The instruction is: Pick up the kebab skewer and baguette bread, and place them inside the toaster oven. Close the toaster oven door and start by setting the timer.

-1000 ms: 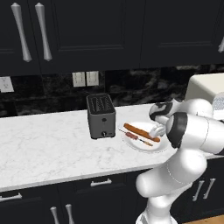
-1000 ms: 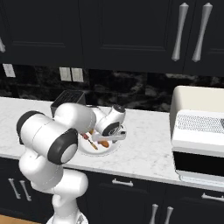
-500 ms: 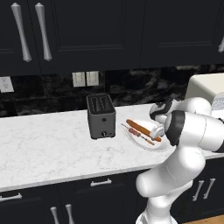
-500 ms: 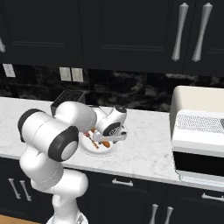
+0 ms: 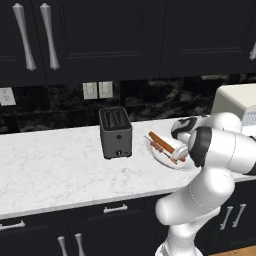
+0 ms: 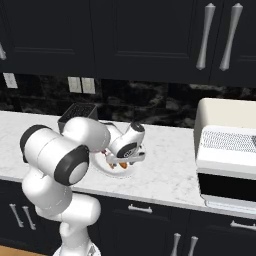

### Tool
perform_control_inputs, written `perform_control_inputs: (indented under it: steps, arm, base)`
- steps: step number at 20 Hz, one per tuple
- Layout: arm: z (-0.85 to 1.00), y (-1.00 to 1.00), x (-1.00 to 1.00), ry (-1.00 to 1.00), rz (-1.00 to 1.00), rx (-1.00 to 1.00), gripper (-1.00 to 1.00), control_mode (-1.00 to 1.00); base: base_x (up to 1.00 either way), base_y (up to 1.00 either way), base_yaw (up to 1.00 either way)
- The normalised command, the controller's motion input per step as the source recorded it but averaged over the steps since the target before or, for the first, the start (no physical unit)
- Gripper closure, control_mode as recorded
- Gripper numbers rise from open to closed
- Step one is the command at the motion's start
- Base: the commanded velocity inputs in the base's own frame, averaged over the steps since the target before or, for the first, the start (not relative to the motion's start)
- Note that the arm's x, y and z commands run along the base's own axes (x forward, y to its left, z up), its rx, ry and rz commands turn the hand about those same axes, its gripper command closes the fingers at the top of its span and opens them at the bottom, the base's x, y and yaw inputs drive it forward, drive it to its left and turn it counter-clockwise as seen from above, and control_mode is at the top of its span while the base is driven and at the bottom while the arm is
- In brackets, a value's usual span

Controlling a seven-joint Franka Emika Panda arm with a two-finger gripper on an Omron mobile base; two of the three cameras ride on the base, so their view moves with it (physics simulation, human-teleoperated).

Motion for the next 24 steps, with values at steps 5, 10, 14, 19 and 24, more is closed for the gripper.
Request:
perform_control_inputs:
  steps: [5, 10, 14, 19, 24]
  arm:
    - [-0.19, 0.03, -0.07, -0.07, 0.02, 0.00, -1.00, -1.00]
    - [0.00, 0.00, 0.00, 0.00, 0.00, 0.00, -1.00, -1.00]
    - [0.00, 0.00, 0.00, 0.00, 0.00, 0.00, 1.00, -1.00]
    - [0.00, 0.00, 0.00, 0.00, 0.00, 0.00, 1.00, -1.00]
    - [0.00, 0.00, 0.00, 0.00, 0.00, 0.00, 1.00, -1.00]
  base:
    - [0.00, 0.00, 0.00]
    - [0.00, 0.00, 0.00]
    - [0.00, 0.00, 0.00]
    - [0.00, 0.00, 0.00]
    - [0.00, 0.00, 0.00]
